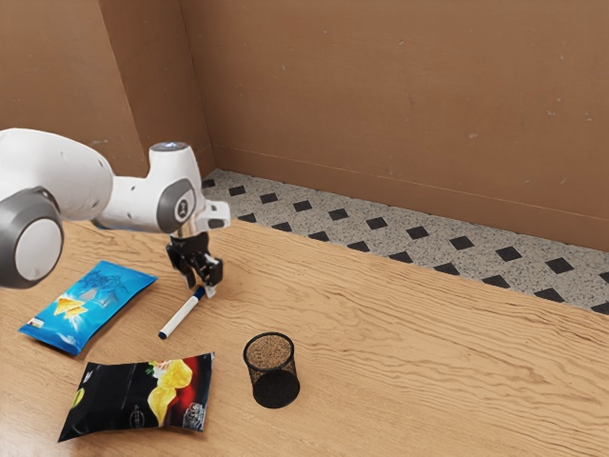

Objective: Put the marker into the pen holder.

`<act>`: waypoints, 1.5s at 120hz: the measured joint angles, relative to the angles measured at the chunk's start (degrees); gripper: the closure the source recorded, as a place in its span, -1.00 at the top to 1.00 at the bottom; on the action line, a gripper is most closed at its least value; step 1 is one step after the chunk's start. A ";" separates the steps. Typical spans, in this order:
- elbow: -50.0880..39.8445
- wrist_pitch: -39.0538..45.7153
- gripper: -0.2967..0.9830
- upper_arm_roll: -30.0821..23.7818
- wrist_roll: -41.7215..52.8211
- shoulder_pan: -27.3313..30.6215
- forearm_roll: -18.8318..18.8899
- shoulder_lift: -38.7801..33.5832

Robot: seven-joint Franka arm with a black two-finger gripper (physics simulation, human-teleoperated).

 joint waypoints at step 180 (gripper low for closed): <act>-2.26 0.28 -0.69 -11.95 1.85 -4.39 -0.10 -20.57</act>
